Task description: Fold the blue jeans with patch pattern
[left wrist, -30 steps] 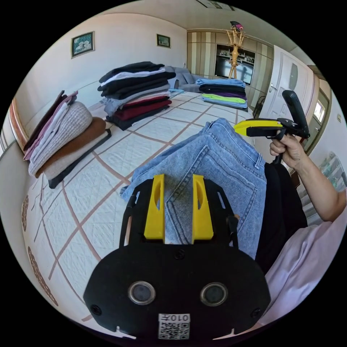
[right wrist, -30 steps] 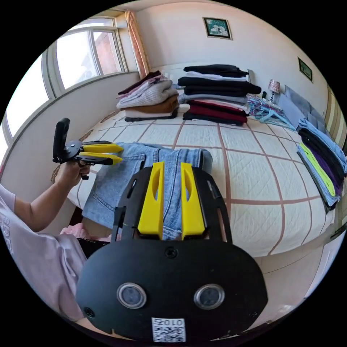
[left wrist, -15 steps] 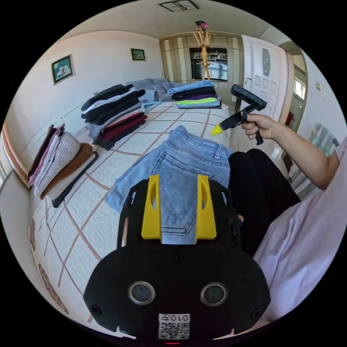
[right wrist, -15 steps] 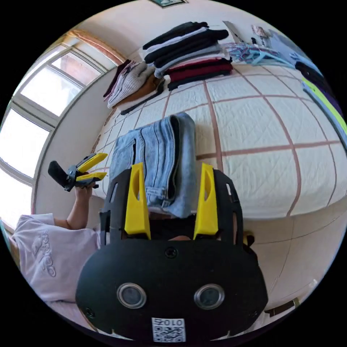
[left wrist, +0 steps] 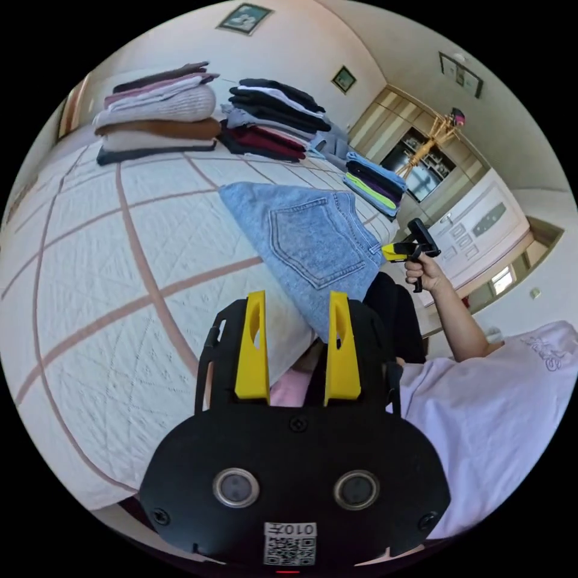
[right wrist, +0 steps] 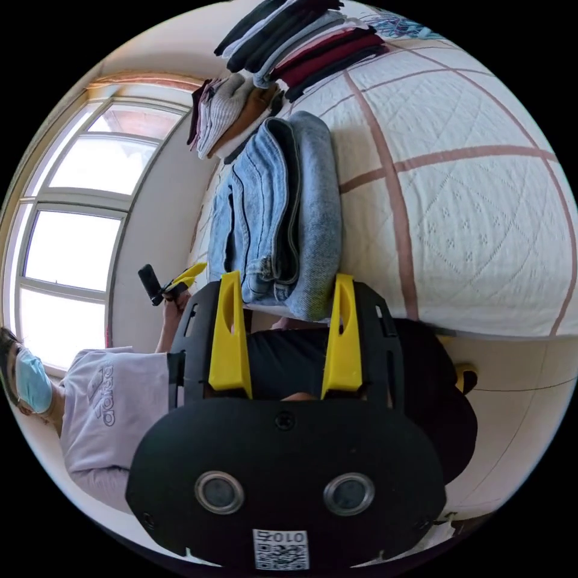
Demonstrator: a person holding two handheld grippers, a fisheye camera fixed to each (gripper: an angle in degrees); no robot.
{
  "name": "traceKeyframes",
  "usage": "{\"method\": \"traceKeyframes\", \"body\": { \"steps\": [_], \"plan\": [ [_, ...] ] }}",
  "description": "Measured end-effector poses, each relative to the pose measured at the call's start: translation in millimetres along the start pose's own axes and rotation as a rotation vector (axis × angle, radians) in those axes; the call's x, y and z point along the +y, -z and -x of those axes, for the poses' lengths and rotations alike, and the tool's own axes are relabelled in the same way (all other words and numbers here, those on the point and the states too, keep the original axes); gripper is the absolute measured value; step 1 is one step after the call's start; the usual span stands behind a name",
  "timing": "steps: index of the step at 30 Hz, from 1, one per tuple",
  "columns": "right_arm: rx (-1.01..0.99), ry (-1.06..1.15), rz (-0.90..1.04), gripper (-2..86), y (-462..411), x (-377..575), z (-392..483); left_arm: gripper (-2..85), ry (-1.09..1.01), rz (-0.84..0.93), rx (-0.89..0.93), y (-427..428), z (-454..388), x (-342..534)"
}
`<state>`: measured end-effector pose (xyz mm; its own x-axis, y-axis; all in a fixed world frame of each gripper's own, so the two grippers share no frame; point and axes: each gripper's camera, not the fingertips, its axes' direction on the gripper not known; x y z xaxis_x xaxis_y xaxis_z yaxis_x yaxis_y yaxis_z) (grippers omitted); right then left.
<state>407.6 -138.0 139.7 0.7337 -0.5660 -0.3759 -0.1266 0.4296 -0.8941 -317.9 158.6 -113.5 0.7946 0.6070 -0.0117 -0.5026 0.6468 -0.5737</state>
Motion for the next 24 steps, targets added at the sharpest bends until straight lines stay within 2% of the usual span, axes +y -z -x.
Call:
{"method": "traceKeyframes", "body": {
  "steps": [2, 6, 11, 15, 22, 24],
  "plan": [
    [0.023, -0.004, 0.041, 18.5, 2, -8, -3, 14.9, 0.062, -0.018, 0.081, -2, 19, 9],
    [-0.050, -0.073, 0.089, 15.9, 4, -24, -24, 15.4, 0.053, 0.007, 0.101, -10, 24, -1],
    [0.059, 0.031, 0.115, 11.8, 14, -25, 3, 16.4, 0.148, 0.071, 0.290, -30, 52, -13],
    [-0.027, 0.026, 0.081, 11.5, 19, -19, -13, 16.6, 0.241, 0.037, 0.385, -30, 77, -11],
    [-0.123, 0.023, 0.027, 11.5, 24, -8, -30, 16.2, 0.304, 0.116, 0.472, -36, 88, -10],
    [-0.129, 0.017, 0.027, 11.6, 23, -8, -32, 16.0, 0.347, 0.077, 0.524, -43, 95, -9]
  ]
}}
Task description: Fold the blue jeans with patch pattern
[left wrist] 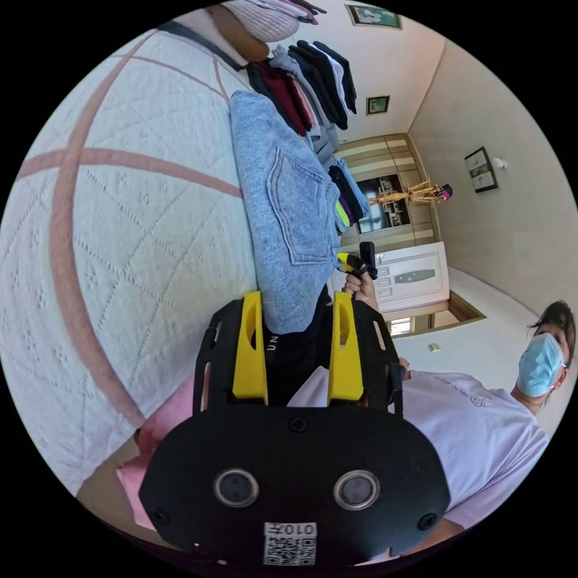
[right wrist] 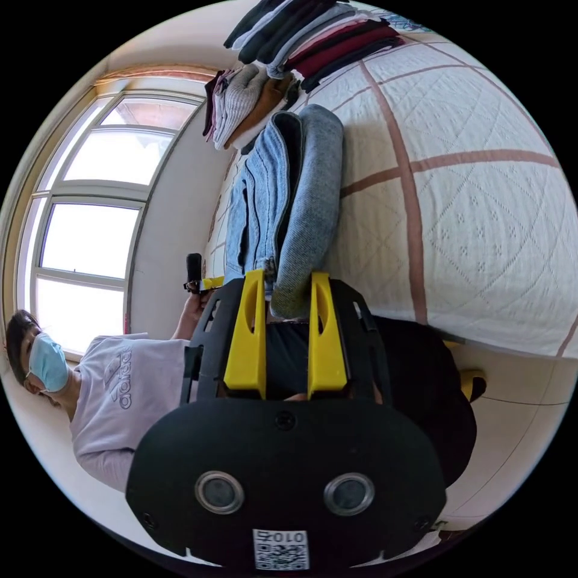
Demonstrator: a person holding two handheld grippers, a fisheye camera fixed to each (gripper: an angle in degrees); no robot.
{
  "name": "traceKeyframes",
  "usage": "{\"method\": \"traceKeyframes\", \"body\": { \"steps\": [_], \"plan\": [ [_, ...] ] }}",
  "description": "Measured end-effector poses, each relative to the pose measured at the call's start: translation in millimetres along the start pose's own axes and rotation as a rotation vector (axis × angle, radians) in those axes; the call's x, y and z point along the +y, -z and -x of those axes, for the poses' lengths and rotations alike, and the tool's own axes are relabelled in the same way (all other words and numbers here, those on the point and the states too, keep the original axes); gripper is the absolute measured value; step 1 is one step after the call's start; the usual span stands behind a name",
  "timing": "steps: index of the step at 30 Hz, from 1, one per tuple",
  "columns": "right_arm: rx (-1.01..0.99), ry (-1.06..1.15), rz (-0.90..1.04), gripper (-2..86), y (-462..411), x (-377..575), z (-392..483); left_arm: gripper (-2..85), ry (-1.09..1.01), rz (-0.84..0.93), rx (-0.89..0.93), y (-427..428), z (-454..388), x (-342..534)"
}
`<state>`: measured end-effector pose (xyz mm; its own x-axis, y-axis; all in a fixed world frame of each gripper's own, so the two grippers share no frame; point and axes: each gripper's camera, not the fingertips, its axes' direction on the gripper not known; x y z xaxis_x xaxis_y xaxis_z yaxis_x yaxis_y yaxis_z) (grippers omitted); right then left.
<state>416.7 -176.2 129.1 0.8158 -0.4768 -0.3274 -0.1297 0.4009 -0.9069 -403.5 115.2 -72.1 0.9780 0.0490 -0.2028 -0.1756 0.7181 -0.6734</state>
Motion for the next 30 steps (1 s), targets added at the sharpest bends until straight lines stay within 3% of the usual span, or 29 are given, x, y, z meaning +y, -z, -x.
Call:
{"method": "traceKeyframes", "body": {
  "steps": [7, 10, 15, 22, 30],
  "plan": [
    [0.017, -0.009, -0.001, 13.1, -2, 3, 9, 15.9, -0.011, -0.021, 0.056, 7, -21, -14],
    [0.043, -0.012, 0.015, 14.0, -7, 1, 13, 15.1, -0.064, 0.007, -0.034, 9, -36, -21],
    [0.002, -0.054, 0.017, 15.3, -19, -1, 8, 12.4, 0.083, -0.039, 0.141, 4, 21, -16],
    [0.045, -0.090, 0.005, 12.2, -35, 3, 15, 8.7, -0.001, -0.014, -0.093, 0, -26, -19],
    [0.141, 0.052, -0.060, 10.5, -32, 20, 96, 7.6, -0.187, -0.015, -0.091, 34, -96, -30]
  ]
}}
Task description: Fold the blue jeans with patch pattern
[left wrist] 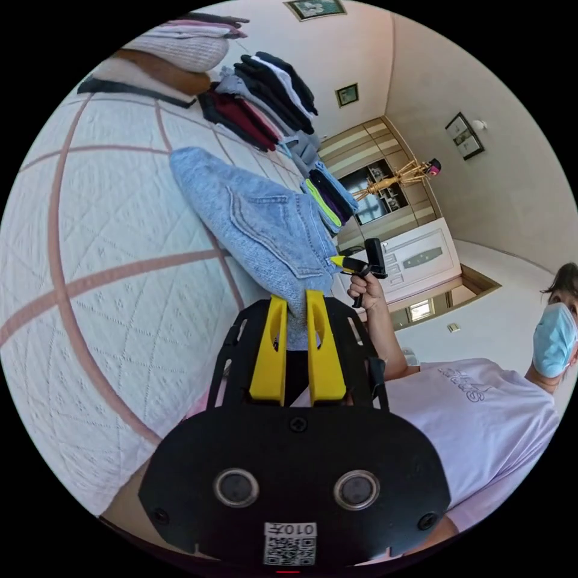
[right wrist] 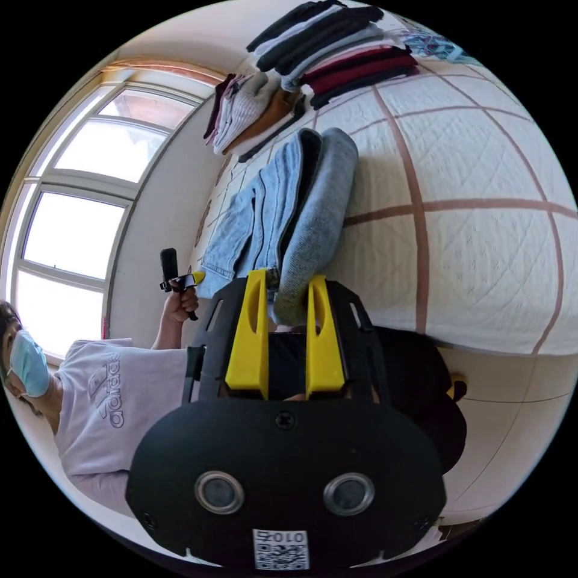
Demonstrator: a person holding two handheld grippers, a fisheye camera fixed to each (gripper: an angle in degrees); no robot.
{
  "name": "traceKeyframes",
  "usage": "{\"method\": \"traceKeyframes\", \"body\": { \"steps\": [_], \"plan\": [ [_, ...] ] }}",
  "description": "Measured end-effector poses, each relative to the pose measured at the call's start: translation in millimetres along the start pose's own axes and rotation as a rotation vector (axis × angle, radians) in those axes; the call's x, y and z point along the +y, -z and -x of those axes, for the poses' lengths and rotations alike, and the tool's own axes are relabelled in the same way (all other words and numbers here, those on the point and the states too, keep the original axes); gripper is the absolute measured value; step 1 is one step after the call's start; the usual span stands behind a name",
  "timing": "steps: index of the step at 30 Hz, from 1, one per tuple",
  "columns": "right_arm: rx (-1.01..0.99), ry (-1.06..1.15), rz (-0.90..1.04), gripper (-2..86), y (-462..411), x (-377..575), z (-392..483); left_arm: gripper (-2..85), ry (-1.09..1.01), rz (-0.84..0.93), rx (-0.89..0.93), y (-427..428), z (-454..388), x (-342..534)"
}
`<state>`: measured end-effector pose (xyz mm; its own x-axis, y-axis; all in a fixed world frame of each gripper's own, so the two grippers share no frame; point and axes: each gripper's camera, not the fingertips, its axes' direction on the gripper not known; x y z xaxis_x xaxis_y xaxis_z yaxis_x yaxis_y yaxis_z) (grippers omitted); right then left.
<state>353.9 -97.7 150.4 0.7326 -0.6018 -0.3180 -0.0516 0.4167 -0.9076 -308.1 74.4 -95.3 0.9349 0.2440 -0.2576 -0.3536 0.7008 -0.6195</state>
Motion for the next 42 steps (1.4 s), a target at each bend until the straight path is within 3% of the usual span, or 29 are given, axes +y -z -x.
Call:
{"method": "traceKeyframes", "body": {
  "steps": [14, 21, 27, 32, 36, 37, 40, 42],
  "plan": [
    [0.141, 0.288, -0.091, 10.0, 31, 24, 171, 8.0, -0.297, -0.139, 0.102, 107, -108, 1],
    [0.016, 0.325, 0.010, 9.8, -46, -28, 193, 7.9, -0.225, -0.157, 0.053, 173, -71, 21],
    [-0.119, 0.425, 0.105, 9.3, -141, -128, 254, 7.8, -0.240, -0.207, -0.131, 308, -59, 5],
    [-0.143, 0.561, 0.015, 9.3, -183, -182, 338, 7.7, -0.301, -0.255, -0.268, 440, -77, 12],
    [-0.223, 0.440, -0.006, 9.0, -265, -191, 340, 7.3, -0.145, -0.189, -0.261, 482, -3, 28],
    [-0.222, 0.413, 0.021, 8.9, -284, -191, 335, 7.1, -0.027, -0.142, -0.267, 482, 44, 36],
    [-0.134, 0.234, 0.348, 7.4, -401, -194, 296, 6.6, 0.349, 0.000, -0.328, 455, 167, 73],
    [-0.221, 0.207, 0.280, 6.7, -408, -189, 274, 6.4, 0.391, -0.055, -0.339, 443, 187, 94]
  ]
}}
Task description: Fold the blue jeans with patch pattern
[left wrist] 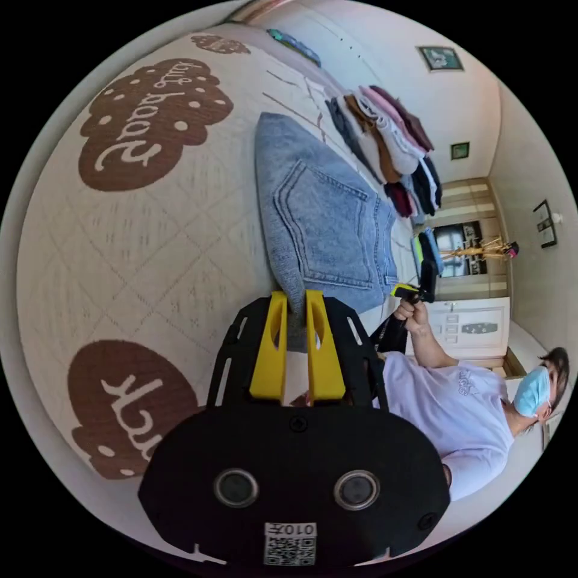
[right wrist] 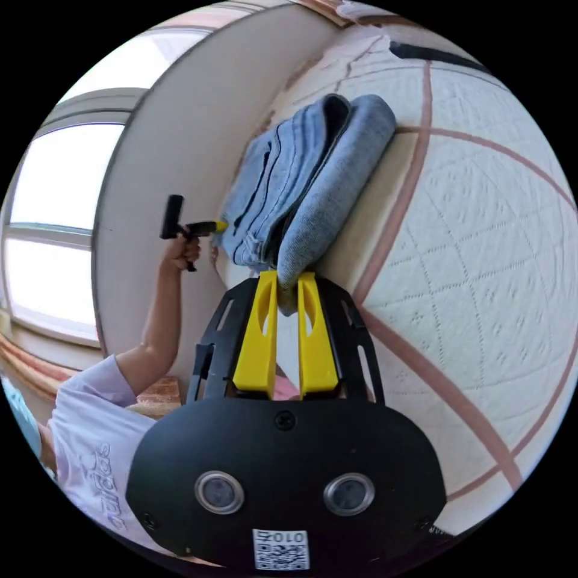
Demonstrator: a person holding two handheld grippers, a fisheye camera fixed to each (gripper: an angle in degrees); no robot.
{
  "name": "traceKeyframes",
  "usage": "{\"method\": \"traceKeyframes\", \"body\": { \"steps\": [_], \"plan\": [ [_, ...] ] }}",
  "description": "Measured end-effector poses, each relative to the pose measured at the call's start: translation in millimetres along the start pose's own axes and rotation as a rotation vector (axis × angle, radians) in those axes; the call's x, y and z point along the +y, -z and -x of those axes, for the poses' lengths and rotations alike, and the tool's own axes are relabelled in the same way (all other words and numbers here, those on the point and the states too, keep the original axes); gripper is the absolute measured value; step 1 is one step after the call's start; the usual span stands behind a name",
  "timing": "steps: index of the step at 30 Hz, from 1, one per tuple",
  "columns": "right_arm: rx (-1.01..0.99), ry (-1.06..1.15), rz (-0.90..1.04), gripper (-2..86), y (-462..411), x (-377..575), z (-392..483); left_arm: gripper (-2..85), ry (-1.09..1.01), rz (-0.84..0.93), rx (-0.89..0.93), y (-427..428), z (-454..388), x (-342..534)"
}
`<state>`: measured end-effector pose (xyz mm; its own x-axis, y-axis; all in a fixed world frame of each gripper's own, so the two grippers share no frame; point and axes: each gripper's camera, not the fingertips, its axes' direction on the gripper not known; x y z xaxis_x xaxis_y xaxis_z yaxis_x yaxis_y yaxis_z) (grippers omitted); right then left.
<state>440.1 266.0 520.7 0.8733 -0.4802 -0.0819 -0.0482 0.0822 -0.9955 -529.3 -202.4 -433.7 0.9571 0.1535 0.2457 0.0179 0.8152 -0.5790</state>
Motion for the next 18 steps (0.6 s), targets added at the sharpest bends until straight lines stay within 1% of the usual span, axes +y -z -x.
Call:
{"method": "traceKeyframes", "body": {
  "steps": [2, 4, 6, 7, 12, 15, 17, 18],
  "plan": [
    [-0.009, 0.005, 0.028, 6.5, 5, -6, -4, 6.3, -0.016, -0.113, 0.090, 7, 8, 19],
    [0.020, 0.022, 0.050, 6.4, 5, -14, 2, 6.3, -0.017, -0.137, 0.095, 8, 9, 23],
    [0.110, 0.069, 0.072, 6.4, -4, -22, 14, 6.4, -0.020, -0.133, 0.061, 10, 4, 21],
    [0.125, 0.075, 0.074, 6.4, -6, -23, 15, 6.4, -0.027, -0.120, 0.032, 12, -2, 18],
    [0.098, 0.086, 0.066, 6.6, -10, -29, 10, 7.2, 0.004, -0.115, -0.040, 15, -12, 19],
    [0.137, 0.139, 0.065, 6.9, -9, -30, 17, 8.3, 0.037, -0.213, -0.094, 21, -23, 39],
    [0.181, 0.184, 0.064, 6.7, -2, -27, 24, 9.1, 0.052, -0.349, -0.188, 33, -48, 69],
    [0.216, 0.214, 0.045, 6.1, 7, -23, 29, 9.2, 0.056, -0.381, -0.215, 36, -56, 77]
  ]
}}
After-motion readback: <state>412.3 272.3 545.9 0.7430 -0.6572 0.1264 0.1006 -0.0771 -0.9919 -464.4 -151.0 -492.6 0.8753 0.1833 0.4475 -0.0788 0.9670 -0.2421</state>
